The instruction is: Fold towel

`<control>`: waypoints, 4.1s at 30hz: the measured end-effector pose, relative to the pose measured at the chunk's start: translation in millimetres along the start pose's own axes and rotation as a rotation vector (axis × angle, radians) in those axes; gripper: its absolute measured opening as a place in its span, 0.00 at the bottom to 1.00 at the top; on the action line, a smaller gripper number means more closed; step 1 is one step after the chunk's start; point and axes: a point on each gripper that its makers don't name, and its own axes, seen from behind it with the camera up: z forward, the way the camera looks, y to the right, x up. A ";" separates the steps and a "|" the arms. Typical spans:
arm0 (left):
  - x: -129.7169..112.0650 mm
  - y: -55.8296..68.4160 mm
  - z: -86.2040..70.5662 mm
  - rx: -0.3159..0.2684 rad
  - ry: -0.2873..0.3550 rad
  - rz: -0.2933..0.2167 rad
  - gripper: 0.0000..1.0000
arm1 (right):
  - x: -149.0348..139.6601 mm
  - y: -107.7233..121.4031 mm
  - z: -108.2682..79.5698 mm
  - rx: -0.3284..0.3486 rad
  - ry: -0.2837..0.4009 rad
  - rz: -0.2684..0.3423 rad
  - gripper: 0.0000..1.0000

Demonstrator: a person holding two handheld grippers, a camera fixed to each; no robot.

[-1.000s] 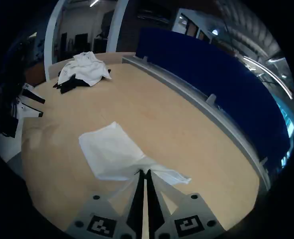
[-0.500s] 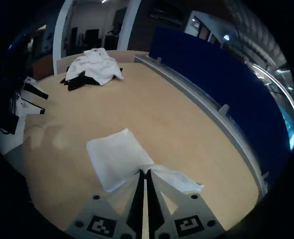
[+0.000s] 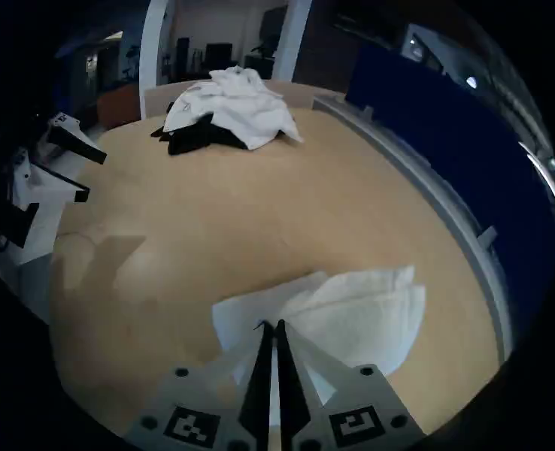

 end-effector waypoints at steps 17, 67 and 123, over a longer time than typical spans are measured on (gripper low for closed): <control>-7.2 1.4 1.8 0.004 -0.011 -0.010 0.99 | -13.8 -15.4 23.6 0.013 -0.017 0.055 0.22; 1.1 1.3 5.6 -0.021 -0.004 -0.006 0.99 | -64.0 5.3 -27.1 -0.092 -0.032 0.173 0.98; 11.8 10.4 8.5 -0.033 0.008 0.011 0.99 | -64.2 23.5 -61.3 -0.147 -0.005 0.214 0.03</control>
